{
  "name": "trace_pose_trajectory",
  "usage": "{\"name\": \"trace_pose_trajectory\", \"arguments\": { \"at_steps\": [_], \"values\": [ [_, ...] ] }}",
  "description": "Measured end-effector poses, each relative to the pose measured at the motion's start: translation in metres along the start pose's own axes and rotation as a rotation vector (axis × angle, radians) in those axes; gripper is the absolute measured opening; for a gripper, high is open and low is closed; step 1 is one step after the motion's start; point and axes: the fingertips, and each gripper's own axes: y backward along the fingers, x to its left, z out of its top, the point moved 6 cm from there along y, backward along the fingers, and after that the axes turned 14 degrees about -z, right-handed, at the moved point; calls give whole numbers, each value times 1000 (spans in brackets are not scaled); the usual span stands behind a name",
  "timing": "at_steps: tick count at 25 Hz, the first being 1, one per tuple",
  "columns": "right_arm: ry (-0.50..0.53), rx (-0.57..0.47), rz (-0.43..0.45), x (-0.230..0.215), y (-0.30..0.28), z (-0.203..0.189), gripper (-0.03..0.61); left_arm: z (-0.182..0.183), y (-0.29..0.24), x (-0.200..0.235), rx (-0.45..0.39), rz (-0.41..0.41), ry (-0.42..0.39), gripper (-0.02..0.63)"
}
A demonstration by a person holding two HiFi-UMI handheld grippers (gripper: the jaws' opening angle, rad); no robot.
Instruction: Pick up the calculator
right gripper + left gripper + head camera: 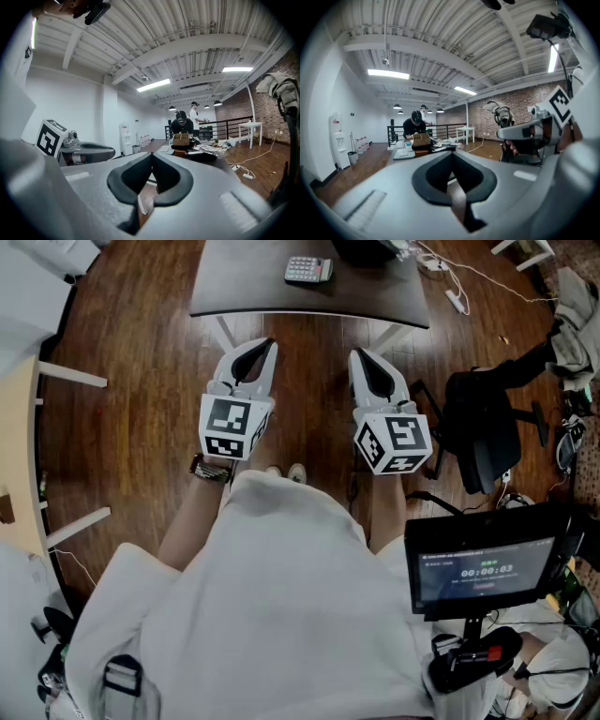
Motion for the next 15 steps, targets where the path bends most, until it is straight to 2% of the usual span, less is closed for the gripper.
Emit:
{"name": "trace_pose_trajectory", "arguments": {
  "at_steps": [7,15],
  "values": [
    [-4,15,-24,8,-2,0,2,-4,7,9,18,-20,2,2],
    [15,11,-66,32,10,-6,2,-16,24,11,44,-91,-13,3]
  ]
}}
